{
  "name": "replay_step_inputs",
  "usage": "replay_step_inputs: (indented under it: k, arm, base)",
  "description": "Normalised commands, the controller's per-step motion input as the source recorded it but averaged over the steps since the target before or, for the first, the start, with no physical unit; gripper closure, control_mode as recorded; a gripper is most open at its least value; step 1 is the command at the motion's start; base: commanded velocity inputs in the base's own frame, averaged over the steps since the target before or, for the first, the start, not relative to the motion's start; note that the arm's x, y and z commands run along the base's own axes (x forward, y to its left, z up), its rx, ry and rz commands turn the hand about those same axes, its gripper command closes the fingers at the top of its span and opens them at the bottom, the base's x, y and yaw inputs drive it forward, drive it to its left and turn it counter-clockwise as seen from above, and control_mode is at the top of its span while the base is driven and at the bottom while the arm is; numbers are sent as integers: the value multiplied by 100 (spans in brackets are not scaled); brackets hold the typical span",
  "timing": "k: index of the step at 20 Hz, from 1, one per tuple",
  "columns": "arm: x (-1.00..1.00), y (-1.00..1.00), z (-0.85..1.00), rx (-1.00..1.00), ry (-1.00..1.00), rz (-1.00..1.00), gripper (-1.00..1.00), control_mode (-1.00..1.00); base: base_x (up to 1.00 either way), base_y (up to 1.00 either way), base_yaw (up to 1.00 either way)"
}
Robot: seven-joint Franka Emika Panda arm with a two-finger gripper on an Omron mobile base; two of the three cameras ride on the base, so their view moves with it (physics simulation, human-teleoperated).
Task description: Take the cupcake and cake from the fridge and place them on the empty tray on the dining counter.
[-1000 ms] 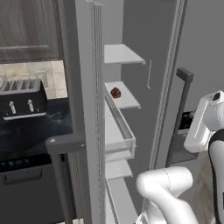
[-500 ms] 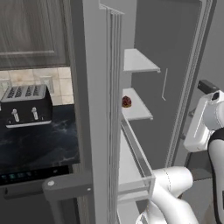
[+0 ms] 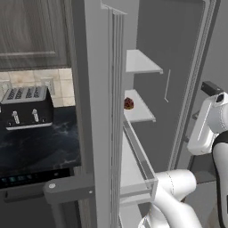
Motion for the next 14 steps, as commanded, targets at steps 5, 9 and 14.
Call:
replay_step_inputs:
  k: [5, 9, 14]
  arm:
    - [0, 0, 0, 0, 0, 0, -100, 100]
    - [0, 0, 0, 0, 0, 0, -100, 100]
    - [9, 12, -4, 0, 0, -1, -100, -100]
  base:
    - [0, 0, 0]
    - [2, 3, 0]
    - [11, 14, -1]
